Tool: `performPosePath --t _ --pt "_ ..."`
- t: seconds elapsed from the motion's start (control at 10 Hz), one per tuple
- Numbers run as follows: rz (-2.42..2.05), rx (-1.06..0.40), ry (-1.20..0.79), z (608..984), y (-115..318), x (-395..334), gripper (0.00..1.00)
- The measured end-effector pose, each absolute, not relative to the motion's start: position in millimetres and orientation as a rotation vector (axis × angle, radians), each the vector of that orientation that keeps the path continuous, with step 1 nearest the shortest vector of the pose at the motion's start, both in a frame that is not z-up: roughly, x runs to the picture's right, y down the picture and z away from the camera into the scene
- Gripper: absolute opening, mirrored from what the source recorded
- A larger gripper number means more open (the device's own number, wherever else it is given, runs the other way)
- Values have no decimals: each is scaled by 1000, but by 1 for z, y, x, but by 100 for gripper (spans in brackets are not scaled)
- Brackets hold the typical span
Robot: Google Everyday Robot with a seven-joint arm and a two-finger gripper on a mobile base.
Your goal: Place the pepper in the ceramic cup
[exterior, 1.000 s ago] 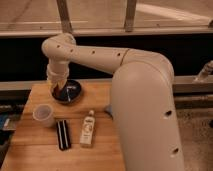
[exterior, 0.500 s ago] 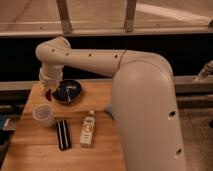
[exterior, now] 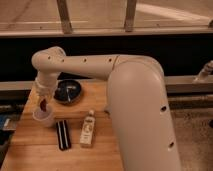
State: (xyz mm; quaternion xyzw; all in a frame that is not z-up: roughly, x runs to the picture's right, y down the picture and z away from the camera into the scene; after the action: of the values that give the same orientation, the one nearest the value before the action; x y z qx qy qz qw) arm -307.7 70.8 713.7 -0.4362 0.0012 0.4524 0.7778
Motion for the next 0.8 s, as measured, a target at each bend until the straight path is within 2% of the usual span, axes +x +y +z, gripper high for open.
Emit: performPosePath --t 0.8 --pt "977 -989 3 736 92 -326 0"
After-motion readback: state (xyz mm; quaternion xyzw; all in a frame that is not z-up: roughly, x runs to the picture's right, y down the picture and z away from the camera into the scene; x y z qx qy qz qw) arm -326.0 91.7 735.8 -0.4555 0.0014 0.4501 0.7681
